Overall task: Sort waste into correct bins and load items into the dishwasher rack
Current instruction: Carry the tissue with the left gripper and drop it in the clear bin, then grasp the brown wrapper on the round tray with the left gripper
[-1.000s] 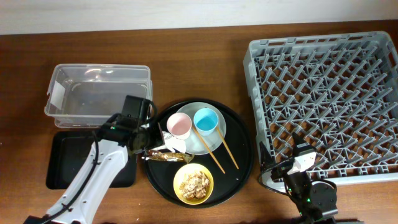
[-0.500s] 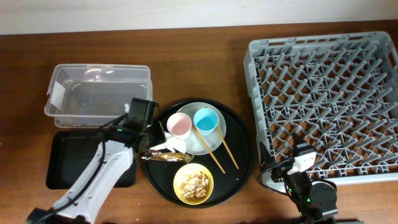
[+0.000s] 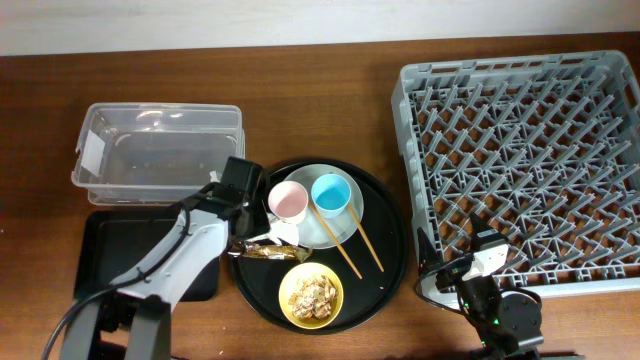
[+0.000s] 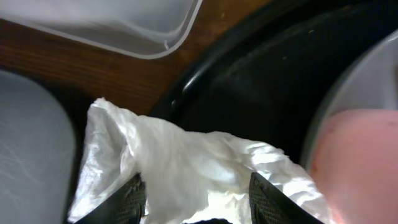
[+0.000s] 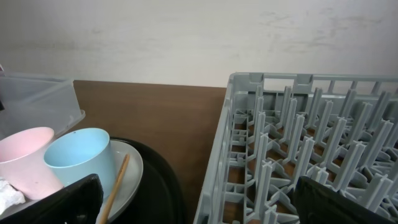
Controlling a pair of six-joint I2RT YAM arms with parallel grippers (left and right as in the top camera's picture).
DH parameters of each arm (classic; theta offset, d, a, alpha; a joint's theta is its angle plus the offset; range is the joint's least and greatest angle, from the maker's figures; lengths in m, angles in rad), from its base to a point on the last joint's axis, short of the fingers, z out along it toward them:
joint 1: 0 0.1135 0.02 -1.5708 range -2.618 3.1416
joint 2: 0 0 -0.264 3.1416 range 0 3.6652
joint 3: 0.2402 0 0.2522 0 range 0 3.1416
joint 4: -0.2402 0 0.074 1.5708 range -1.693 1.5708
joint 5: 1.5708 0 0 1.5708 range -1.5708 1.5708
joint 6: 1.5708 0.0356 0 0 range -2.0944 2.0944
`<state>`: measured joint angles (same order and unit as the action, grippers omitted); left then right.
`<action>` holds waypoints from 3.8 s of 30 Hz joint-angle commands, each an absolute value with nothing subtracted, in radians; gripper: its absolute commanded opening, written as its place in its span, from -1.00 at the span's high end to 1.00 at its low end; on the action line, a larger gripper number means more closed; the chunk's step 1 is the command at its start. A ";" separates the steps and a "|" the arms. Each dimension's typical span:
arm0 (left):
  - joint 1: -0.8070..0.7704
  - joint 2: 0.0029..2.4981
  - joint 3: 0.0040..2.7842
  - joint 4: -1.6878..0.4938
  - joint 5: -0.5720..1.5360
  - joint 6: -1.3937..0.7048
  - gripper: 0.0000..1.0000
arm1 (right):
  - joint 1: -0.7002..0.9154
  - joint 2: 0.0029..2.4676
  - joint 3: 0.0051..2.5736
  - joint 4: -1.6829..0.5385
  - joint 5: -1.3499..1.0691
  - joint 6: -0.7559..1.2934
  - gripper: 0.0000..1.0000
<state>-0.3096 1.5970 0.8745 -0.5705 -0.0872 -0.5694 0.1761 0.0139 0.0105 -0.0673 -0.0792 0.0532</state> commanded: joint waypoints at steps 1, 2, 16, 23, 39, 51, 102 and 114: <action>-0.313 1.637 0.866 -0.557 -0.101 -0.576 -0.04 | 0.170 0.007 0.006 -0.072 -0.085 0.061 -0.97; -0.313 1.643 0.866 -0.554 -0.101 -0.576 -0.04 | 0.170 0.007 0.006 -0.072 -0.085 0.061 -0.97; -0.312 1.641 0.872 -0.559 -0.083 -0.576 1.00 | 0.170 0.007 0.006 -0.072 -0.085 0.061 -0.97; -0.312 1.514 0.959 -0.675 -0.096 -0.552 1.00 | 0.170 0.007 0.006 -0.072 -0.085 0.061 -0.97; -0.311 1.289 1.151 -0.874 -0.136 -0.510 1.00 | 0.170 0.007 0.006 -0.072 -0.085 0.061 -0.97; -0.144 1.305 1.299 -0.780 -0.315 -0.491 1.00 | 0.170 0.007 0.006 -0.072 -0.085 0.061 -0.97; -0.384 1.403 0.944 -0.990 0.096 -0.991 0.01 | 0.170 0.007 0.006 -0.072 -0.085 0.061 -0.97; -0.384 1.408 0.786 -0.733 0.053 -1.119 -0.15 | 0.170 0.007 0.006 -0.072 -0.085 0.061 -0.98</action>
<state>-0.3813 1.4025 0.8051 -0.7364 0.0872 -1.0672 0.1761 0.0139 0.0105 -0.0669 -0.0792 0.0528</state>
